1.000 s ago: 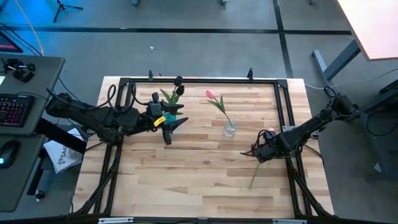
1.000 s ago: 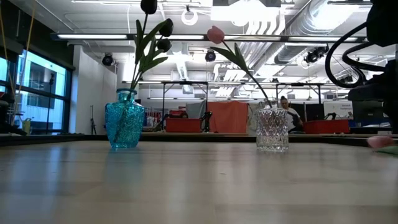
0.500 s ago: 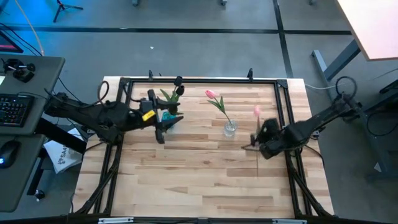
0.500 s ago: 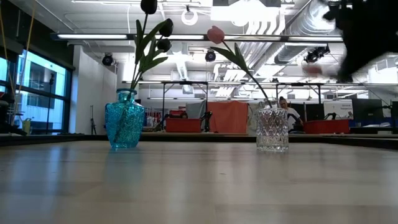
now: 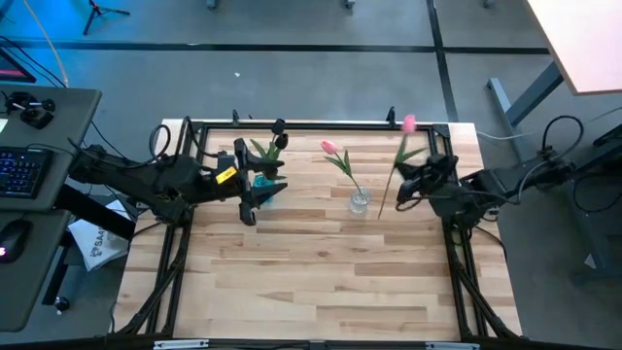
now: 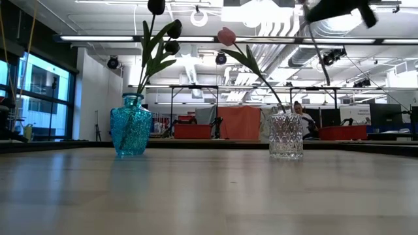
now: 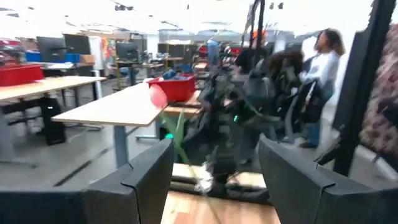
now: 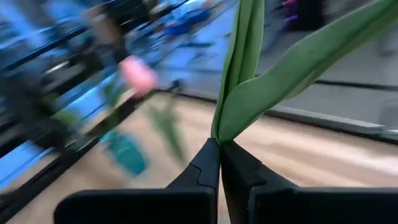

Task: Sort flowers into vase by color
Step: Put the pink flower into the transparent vase

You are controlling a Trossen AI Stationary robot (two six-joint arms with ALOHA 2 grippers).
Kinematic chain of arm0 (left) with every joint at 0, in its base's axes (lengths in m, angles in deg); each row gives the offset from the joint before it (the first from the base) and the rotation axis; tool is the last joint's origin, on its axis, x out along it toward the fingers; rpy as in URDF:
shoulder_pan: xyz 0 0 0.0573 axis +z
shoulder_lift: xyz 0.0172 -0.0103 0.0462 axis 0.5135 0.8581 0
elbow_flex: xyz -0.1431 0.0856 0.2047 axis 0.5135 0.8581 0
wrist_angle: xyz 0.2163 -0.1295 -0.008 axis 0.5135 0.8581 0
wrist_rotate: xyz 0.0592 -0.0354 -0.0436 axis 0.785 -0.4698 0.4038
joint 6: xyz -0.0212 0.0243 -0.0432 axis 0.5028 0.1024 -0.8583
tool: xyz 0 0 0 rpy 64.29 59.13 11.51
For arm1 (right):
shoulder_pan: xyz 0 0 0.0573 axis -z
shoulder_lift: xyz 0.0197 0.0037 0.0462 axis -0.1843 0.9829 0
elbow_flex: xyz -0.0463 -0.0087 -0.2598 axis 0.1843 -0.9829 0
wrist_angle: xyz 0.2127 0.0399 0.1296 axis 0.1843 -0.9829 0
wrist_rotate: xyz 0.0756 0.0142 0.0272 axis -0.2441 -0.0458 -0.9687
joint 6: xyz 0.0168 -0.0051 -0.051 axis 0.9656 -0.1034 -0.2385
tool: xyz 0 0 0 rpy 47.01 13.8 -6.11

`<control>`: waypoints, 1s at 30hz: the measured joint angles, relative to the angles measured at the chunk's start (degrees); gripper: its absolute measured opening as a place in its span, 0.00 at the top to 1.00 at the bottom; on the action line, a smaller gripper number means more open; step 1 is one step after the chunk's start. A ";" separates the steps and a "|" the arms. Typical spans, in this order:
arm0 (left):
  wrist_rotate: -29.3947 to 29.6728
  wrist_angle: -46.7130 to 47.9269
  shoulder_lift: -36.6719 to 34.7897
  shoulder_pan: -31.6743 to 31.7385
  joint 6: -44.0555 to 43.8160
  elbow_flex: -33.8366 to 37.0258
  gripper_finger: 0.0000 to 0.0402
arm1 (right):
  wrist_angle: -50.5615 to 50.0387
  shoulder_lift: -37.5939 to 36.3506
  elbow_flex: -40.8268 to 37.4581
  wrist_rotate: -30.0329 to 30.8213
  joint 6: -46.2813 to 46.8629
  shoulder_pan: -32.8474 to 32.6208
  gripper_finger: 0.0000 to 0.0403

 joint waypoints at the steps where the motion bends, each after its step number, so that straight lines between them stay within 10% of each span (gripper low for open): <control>1: -0.66 -0.99 0.04 0.00 -0.68 0.00 0.45 | 5.63 -0.60 -2.08 -2.76 -4.34 0.89 1.00; 9: -2.47 -10.25 -0.02 0.00 -1.15 0.00 0.45 | 52.52 -5.35 -15.81 -29.15 -40.24 14.14 1.00; 30: -1.88 -18.44 0.00 -1.51 -7.82 0.00 0.45 | 45.49 -8.17 -15.77 -62.19 -50.81 39.26 1.00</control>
